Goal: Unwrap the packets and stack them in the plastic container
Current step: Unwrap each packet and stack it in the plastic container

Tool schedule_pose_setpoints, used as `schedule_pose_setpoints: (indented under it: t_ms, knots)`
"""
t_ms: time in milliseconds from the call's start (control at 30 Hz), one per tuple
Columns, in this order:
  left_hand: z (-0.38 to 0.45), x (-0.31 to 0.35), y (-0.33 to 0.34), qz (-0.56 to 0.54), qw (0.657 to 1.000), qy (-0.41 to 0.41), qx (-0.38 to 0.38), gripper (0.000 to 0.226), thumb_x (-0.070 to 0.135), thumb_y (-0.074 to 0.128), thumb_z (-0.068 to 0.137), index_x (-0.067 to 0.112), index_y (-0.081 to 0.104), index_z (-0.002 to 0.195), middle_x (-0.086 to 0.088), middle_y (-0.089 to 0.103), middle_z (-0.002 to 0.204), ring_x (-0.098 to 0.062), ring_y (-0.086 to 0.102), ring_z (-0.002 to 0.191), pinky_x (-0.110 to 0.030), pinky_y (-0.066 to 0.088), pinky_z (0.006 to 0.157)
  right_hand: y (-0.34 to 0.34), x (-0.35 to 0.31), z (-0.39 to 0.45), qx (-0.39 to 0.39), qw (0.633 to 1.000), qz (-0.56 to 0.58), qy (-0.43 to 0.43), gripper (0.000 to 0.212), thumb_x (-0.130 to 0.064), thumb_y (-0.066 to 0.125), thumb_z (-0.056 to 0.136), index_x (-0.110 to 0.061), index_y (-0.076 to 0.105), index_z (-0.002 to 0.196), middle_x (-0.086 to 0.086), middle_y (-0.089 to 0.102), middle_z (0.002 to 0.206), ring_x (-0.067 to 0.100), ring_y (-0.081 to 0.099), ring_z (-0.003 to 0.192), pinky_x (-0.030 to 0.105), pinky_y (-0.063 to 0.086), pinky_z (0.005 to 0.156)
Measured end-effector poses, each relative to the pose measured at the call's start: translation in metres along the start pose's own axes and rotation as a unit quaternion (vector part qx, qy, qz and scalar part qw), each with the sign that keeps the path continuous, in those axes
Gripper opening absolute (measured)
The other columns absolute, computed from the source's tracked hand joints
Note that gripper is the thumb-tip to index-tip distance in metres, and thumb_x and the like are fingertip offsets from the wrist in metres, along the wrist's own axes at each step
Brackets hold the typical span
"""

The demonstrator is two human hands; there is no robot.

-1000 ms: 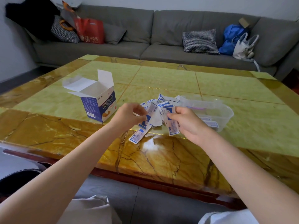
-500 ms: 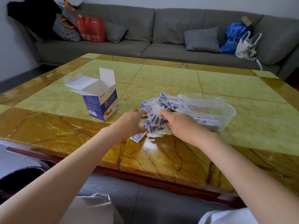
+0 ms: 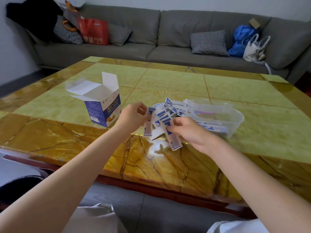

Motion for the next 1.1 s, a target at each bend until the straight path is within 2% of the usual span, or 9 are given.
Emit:
schedule_pose_setpoints:
  t_ms: [100, 200, 267, 333, 433, 600, 833, 1000, 1100]
  knots:
    - [-0.010, 0.003, 0.015, -0.255, 0.964, -0.074, -0.034, 0.005, 0.008, 0.056, 0.089, 0.009, 0.052, 0.086, -0.010, 0.064, 0.091, -0.019, 0.065, 0.079, -0.026, 0.058, 0.072, 0.013, 0.001, -0.001, -0.042, 0.990, 0.131, 0.021, 0.009, -0.009, 0.054, 0.091, -0.014, 0.061, 0.092, 0.003, 0.065, 0.091, 0.016, 0.060, 0.083, 0.029, 0.047, 0.079]
    - [-0.017, 0.012, 0.032, -0.317, 0.942, -0.081, -0.075, 0.006, 0.008, 0.050, 0.092, 0.009, 0.053, 0.087, -0.011, 0.064, 0.092, -0.017, 0.064, 0.078, -0.023, 0.055, 0.075, 0.004, -0.010, 0.001, 0.018, 0.995, 0.092, -0.024, 0.004, -0.012, 0.055, 0.091, -0.015, 0.058, 0.091, 0.005, 0.067, 0.094, 0.019, 0.064, 0.085, 0.027, 0.052, 0.076]
    - [-0.015, 0.009, 0.031, -0.277, 0.954, -0.086, -0.078, 0.011, 0.018, 0.049, 0.094, 0.010, 0.056, 0.090, -0.007, 0.065, 0.093, -0.017, 0.062, 0.085, -0.028, 0.052, 0.084, -0.012, -0.028, -0.003, 0.104, 0.979, -0.141, -0.107, 0.005, -0.014, 0.053, 0.093, -0.014, 0.051, 0.098, 0.005, 0.066, 0.097, 0.021, 0.064, 0.084, 0.029, 0.054, 0.068]
    - [-0.013, 0.003, 0.029, -0.242, 0.961, -0.098, -0.094, 0.021, 0.030, 0.045, 0.095, 0.014, 0.059, 0.093, -0.002, 0.065, 0.089, -0.015, 0.060, 0.084, -0.026, 0.050, 0.081, -0.010, -0.041, -0.008, 0.126, 0.909, -0.354, -0.180, 0.017, -0.010, 0.049, 0.094, -0.011, 0.042, 0.110, 0.009, 0.064, 0.102, 0.027, 0.062, 0.086, 0.041, 0.052, 0.071]
    - [-0.016, 0.000, 0.031, -0.067, 0.987, -0.050, -0.138, 0.023, 0.035, 0.056, 0.088, 0.017, 0.061, 0.102, 0.001, 0.064, 0.093, -0.013, 0.058, 0.083, -0.024, 0.049, 0.076, 0.004, -0.034, -0.012, 0.084, 0.852, -0.477, -0.199, 0.016, -0.012, 0.044, 0.096, -0.011, 0.047, 0.111, 0.009, 0.062, 0.104, 0.027, 0.060, 0.092, 0.042, 0.051, 0.076]
    - [-0.026, -0.001, 0.054, 0.255, 0.945, 0.070, -0.193, 0.034, 0.030, 0.069, 0.078, 0.016, 0.060, 0.109, 0.002, 0.059, 0.101, -0.011, 0.053, 0.082, -0.019, 0.041, 0.066, 0.014, -0.014, -0.012, 0.017, 0.816, -0.552, -0.170, 0.023, -0.028, 0.045, 0.096, -0.015, 0.050, 0.115, 0.003, 0.054, 0.110, 0.021, 0.049, 0.106, 0.036, 0.047, 0.081]
    - [-0.026, 0.005, 0.057, 0.285, 0.933, 0.096, -0.197, 0.026, 0.027, 0.066, 0.081, 0.014, 0.061, 0.103, 0.004, 0.055, 0.090, -0.011, 0.050, 0.077, -0.018, 0.035, 0.059, 0.003, -0.002, -0.014, -0.012, 0.788, -0.605, -0.111, 0.028, -0.034, 0.038, 0.098, -0.017, 0.045, 0.118, 0.004, 0.049, 0.109, 0.023, 0.053, 0.101, 0.035, 0.044, 0.072]
    - [-0.026, 0.003, 0.062, 0.271, 0.934, 0.098, -0.210, 0.029, 0.029, 0.069, 0.079, 0.017, 0.062, 0.104, 0.000, 0.063, 0.103, -0.011, 0.052, 0.078, -0.022, 0.040, 0.067, -0.001, 0.002, -0.017, -0.027, 0.774, -0.629, -0.066, 0.034, -0.042, 0.041, 0.096, -0.020, 0.041, 0.122, 0.006, 0.049, 0.111, 0.027, 0.056, 0.100, 0.034, 0.041, 0.069]
    - [-0.030, 0.010, 0.069, 0.283, 0.928, 0.115, -0.213, 0.031, 0.032, 0.067, 0.080, 0.016, 0.060, 0.106, 0.002, 0.058, 0.095, -0.011, 0.048, 0.080, -0.021, 0.037, 0.068, -0.002, -0.001, -0.018, -0.025, 0.798, -0.598, -0.061, 0.029, -0.037, 0.051, 0.092, -0.016, 0.050, 0.112, 0.007, 0.052, 0.107, 0.026, 0.056, 0.095, 0.032, 0.040, 0.069]
Point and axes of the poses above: each hand's wrist, its own z-axis towards the middle knuckle, its own y-axis out of the palm, x = y × z, the point moved 10 cm from there along z, towards the middle knuckle
